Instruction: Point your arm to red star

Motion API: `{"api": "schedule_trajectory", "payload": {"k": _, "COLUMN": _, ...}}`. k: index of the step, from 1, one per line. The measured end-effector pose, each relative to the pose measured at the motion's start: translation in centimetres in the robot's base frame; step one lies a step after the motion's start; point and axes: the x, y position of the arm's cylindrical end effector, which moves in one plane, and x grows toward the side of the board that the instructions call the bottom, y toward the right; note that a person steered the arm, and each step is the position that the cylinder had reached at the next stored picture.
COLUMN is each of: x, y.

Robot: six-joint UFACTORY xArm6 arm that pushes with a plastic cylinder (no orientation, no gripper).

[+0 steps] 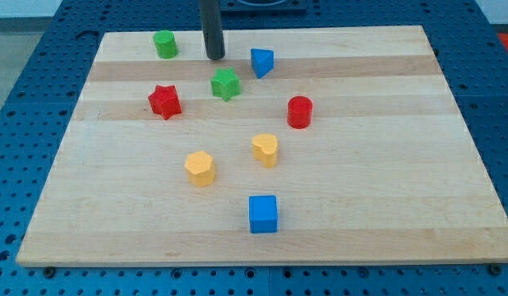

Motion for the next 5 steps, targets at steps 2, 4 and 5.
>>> {"api": "schedule_trajectory", "payload": {"k": 2, "x": 2.8, "y": -2.0}}
{"api": "schedule_trajectory", "payload": {"k": 4, "x": 4.8, "y": -5.1}}
{"api": "schedule_trajectory", "payload": {"k": 5, "x": 5.4, "y": -6.8}}
